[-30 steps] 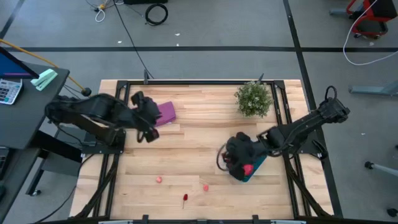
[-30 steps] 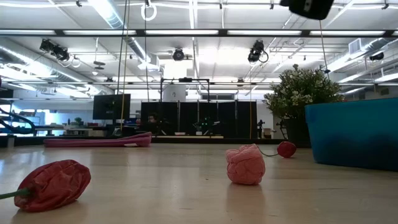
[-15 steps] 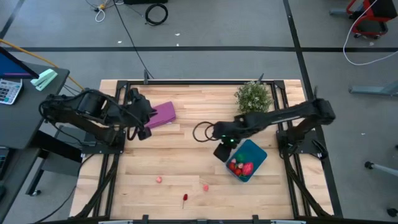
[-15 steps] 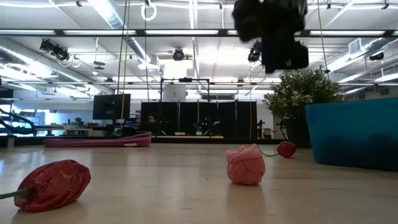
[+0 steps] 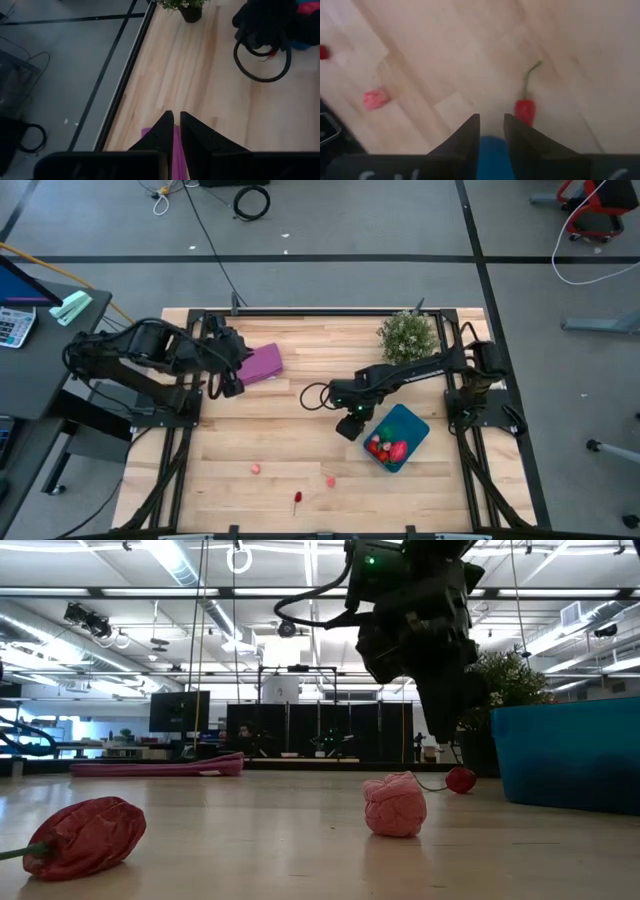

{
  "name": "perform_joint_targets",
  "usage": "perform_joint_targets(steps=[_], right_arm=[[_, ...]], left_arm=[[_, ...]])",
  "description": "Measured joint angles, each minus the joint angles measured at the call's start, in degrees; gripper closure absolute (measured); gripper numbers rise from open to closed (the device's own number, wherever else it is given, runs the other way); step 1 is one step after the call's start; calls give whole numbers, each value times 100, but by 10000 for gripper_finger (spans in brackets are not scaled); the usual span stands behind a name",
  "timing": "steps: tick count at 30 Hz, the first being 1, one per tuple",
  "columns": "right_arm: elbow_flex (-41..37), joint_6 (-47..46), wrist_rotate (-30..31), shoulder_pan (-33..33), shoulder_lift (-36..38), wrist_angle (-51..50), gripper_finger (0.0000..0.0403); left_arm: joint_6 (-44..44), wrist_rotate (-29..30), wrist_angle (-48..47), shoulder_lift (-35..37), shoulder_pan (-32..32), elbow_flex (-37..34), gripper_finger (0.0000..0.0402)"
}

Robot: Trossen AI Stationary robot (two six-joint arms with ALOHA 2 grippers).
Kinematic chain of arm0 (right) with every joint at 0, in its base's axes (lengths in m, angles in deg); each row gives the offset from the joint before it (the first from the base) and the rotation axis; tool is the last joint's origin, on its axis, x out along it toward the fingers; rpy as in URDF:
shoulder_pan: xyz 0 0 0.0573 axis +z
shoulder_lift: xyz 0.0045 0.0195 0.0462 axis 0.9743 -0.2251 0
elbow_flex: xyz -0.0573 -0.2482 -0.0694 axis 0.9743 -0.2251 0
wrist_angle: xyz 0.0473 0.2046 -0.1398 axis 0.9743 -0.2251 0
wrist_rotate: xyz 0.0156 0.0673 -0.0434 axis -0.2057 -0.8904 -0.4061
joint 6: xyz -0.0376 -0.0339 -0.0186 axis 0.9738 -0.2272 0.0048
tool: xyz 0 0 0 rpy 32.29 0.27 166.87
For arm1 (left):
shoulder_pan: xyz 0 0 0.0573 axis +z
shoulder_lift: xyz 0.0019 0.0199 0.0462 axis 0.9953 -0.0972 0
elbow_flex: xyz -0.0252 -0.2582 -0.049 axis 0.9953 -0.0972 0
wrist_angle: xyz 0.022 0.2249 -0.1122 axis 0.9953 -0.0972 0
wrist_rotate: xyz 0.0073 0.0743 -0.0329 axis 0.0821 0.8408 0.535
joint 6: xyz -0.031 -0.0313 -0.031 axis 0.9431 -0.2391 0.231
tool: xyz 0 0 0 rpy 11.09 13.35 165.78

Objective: Pick and placing Produce into tupperware
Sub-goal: Put the red cherry into the blue bin

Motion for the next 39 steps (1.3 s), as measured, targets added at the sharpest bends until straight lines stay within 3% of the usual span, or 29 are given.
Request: perform_joint_targets(steps=[15,35,39], right_arm=[[0,-217,735,-62,-115,-132,205],[2,-366,689,353,-201,-331,206],[-2,-364,948,493,-278,-339,206]], left_arm=[[-329,2,3,-2,452,0,376],[-67,0,1,-4,480,0,373],[-66,0,1,-4,480,0,375]])
